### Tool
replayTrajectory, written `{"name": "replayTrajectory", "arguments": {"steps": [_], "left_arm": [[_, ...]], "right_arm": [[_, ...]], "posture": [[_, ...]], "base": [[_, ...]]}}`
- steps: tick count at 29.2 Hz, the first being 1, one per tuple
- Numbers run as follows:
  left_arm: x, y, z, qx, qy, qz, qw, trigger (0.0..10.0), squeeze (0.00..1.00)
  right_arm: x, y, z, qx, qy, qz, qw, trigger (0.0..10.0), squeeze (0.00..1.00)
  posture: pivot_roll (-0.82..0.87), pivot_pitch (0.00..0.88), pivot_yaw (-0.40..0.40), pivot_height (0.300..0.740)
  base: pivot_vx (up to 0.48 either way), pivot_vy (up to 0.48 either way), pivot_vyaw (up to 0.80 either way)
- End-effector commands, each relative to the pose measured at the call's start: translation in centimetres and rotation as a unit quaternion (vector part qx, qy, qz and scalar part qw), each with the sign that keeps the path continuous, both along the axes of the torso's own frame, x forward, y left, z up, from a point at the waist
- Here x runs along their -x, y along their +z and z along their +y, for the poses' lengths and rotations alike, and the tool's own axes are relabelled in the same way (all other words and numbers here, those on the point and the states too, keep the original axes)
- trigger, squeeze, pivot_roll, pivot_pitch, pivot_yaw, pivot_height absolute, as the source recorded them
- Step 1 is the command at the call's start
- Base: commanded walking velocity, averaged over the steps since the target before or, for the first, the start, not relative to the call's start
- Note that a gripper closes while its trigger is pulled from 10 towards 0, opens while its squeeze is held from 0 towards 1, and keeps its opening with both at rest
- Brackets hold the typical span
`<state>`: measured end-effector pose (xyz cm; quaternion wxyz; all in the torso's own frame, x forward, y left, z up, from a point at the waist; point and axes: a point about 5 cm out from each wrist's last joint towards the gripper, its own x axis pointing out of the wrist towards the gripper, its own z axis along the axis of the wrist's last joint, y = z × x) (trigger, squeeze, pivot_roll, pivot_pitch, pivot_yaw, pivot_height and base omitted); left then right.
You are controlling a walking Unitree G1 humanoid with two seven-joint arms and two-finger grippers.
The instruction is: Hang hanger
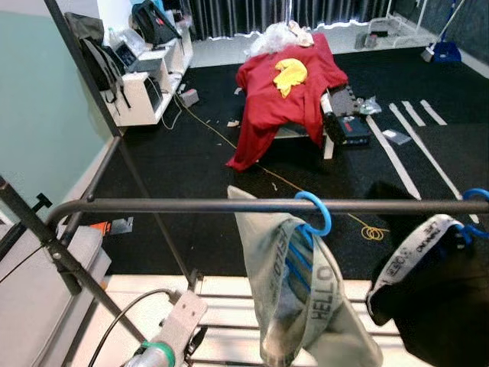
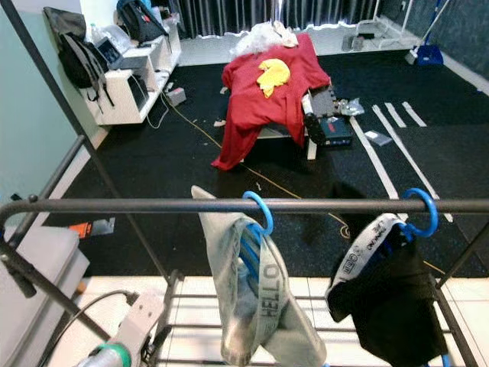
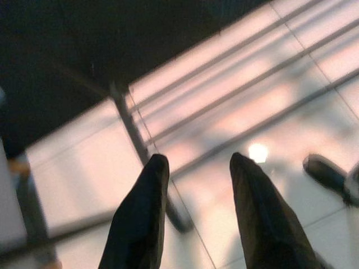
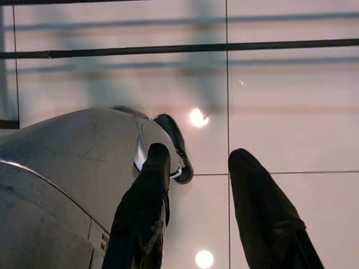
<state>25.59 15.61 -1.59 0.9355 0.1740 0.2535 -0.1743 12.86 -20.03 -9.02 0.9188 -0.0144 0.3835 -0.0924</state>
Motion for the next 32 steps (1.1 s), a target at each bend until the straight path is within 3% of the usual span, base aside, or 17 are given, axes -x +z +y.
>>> {"name": "replayTrajectory", "arguments": {"steps": [1,2,3,4,7,8,9,10,14,17,19,22,24,25,26,28,32], "left_arm": [[0.8,-0.8,0.7,-0.005,0.014,0.024,1.0,10.0,0.0],[1.6,-1.8,1.3,-0.014,0.025,0.054,0.998,10.0,0.0],[1.6,-1.8,1.3,-0.014,0.025,0.054,0.998,10.0,0.0],[2.8,-3.1,2.3,-0.02,0.059,0.099,0.993,10.0,0.0],[2.8,-3.1,2.3,-0.02,0.059,0.099,0.993,10.0,0.0],[4.2,-4.4,3.5,-0.022,0.104,0.146,0.984,10.0,0.0],[4.2,-4.4,3.5,-0.022,0.104,0.146,0.984,10.0,0.0],[5.2,-5.0,4.0,-0.031,0.117,0.167,0.979,10.0,0.0],[6.8,-6.0,4.4,-0.058,0.097,0.186,0.976,10.0,0.0],[8.5,-6.7,4.6,-0.074,0.085,0.195,0.974,10.0,0.0],[8.5,-6.7,4.6,-0.074,0.085,0.195,0.974,10.0,0.0],[9.4,-7.0,5.0,-0.062,0.102,0.191,0.974,10.0,0.0],[9.4,-7.0,5.0,-0.062,0.102,0.191,0.974,10.0,0.0],[9.4,-6.9,5.3,-0.062,0.109,0.175,0.977,10.0,0.0],[9.4,-6.9,5.3,-0.062,0.109,0.175,0.977,10.0,0.0],[8.2,-6.0,6.1,-0.02,0.148,0.136,0.979,10.0,0.0],[7.8,-5.6,6.3,0.002,0.161,0.11,0.981,10.0,0.0]], "right_arm": [[1.1,-0.5,0.2,-0.011,-0.011,0.02,1.0,10.0,0.0],[1.2,-0.6,0.1,-0.018,-0.017,0.021,0.999,10.0,0.0],[1.2,-0.6,0.1,-0.018,-0.017,0.021,0.999,10.0,0.0],[1.3,-0.6,0.0,-0.02,-0.019,0.021,0.999,10.0,0.0],[1.3,-0.6,0.0,-0.02,-0.019,0.021,0.999,10.0,0.0],[1.2,-0.6,-0.1,-0.017,-0.013,0.021,1.0,10.0,0.0],[1.2,-0.6,-0.1,-0.017,-0.013,0.021,1.0,10.0,0.0],[1.0,-0.5,-0.2,-0.008,-0.001,0.018,1.0,10.0,0.0],[0.0,-0.1,-0.1,0.003,0.037,0.008,0.999,10.0,0.0],[-1.9,0.6,0.1,0.026,0.076,-0.015,0.997,10.0,0.0],[-1.9,0.6,0.1,0.026,0.076,-0.015,0.997,10.0,0.0],[-4.2,1.7,0.7,0.067,0.116,-0.055,0.989,10.0,0.0],[-4.2,1.7,0.7,0.067,0.116,-0.055,0.989,10.0,0.0],[-5.4,2.3,1.2,0.067,0.133,-0.081,0.985,10.0,0.0],[-5.4,2.3,1.2,0.067,0.133,-0.081,0.985,10.0,0.0],[-8.0,4.1,3.0,0.033,0.156,-0.149,0.976,10.0,0.0],[-9.5,5.1,4.7,0.003,0.164,-0.187,0.969,10.0,0.0]], "posture": [[-0.34,0.09,0.148,0.74],[-0.34,0.09,0.148,0.74],[-0.34,0.09,0.148,0.74],[-0.34,0.087,0.141,0.74],[-0.34,0.087,0.141,0.74],[-0.34,0.085,0.137,0.74],[-0.34,0.085,0.137,0.74],[-0.34,0.074,0.105,0.74],[-0.31,0.066,0.074,0.74],[-0.28,0.065,0.053,0.74],[-0.28,0.065,0.053,0.74],[-0.25,0.068,0.048,0.74],[-0.25,0.068,0.048,0.74],[-0.23,0.072,0.048,0.74],[-0.23,0.072,0.048,0.74],[-0.21,0.077,0.062,0.74],[-0.2,0.074,0.066,0.74]], "base": [[0.0,0.0,0.0],[0.0,0.0,0.0],[0.0,0.0,0.0],[0.0,0.0,0.0],[0.0,0.0,0.0],[0.0,0.0,0.0],[0.0,0.0,0.0],[0.0,0.0,0.0],[0.0,0.0,0.0],[0.0,0.0,0.0],[0.0,0.0,0.0],[0.0,0.0,0.0],[0.0,0.0,0.0],[0.0,0.0,0.0],[0.0,0.0,0.0],[0.0,0.0,0.0],[0.0,0.0,0.0]]}}
